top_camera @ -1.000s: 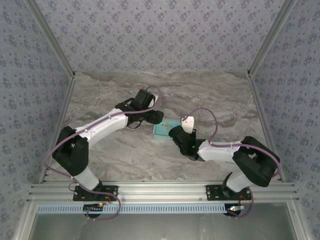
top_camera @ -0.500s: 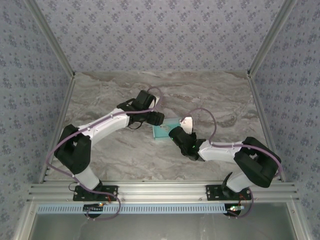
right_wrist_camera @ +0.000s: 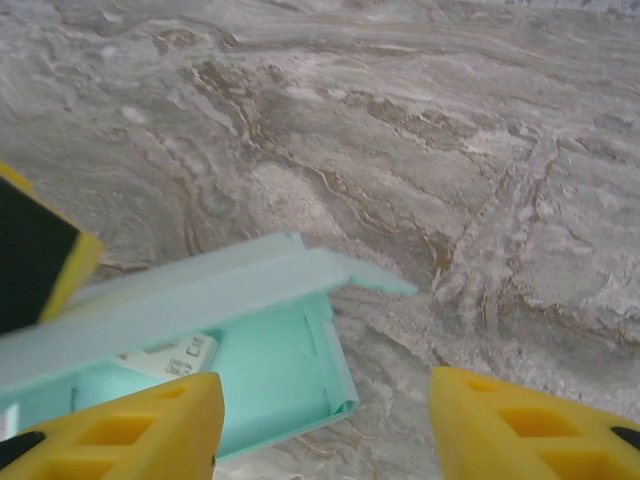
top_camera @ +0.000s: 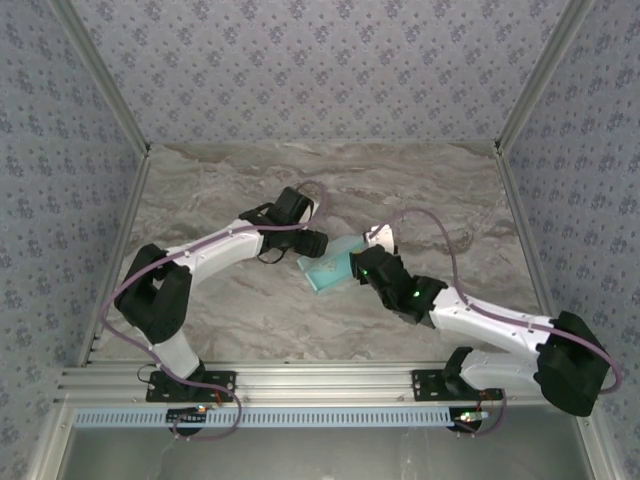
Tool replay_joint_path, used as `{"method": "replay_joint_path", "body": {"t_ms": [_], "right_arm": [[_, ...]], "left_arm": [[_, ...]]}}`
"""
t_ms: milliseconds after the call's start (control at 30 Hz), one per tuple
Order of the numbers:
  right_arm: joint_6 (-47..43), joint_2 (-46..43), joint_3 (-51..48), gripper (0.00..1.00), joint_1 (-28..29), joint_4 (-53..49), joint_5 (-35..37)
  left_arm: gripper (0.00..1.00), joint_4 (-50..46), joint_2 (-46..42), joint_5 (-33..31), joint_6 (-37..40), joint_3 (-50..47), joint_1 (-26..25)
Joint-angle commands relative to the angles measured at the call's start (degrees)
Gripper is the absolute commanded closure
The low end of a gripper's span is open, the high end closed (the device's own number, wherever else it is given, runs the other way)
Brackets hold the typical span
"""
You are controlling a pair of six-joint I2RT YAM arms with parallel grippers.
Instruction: Fold the paper box
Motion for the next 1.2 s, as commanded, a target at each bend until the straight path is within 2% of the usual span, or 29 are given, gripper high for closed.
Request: {"method": "replay_joint_path", "body": {"t_ms": [0, 167, 300, 600, 833, 1000, 1167], "right_arm": [[-4.97, -1.5, 4.9, 0.39, -3.47, -6.37, -8.77], [-5.76, 0.5, 9.33, 0.38, -9.13, -6.48, -19.34], [-4.3, 5.88, 14.81, 0.36, -12.43, -9.6, -23.42], [-4.33, 16.47, 21.1, 0.35, -13.83, -16.34, -22.31], [-4.25, 16.5, 16.89, 0.35, -13.18, -15.51, -19.32], [-3.68, 16.32, 13.41, 0.35, -12.28, -14.05, -17.91], [-2.33, 16.29, 11.07, 0.35, -11.79, -12.44, -17.93]], "left_arm": [[0.25, 1.54, 0.35, 1.31, -0.73, -0.97, 0.03], [0.25, 1.94, 0.53, 0.92, -0.84, -0.99, 0.01], [0.25, 1.61, 0.7, 0.71, -0.58, -0.38, 0.04], [0.25, 1.19, 0.7, 0.26, -0.48, -0.03, 0.02], [0.25, 1.49, -0.62, -0.87, -0.88, -0.26, -0.03], [0.24, 4.37, -5.53, -1.76, -2.43, -2.71, -0.04], [0.23, 4.9, -9.37, 0.18, -3.69, -4.88, -0.22]]}}
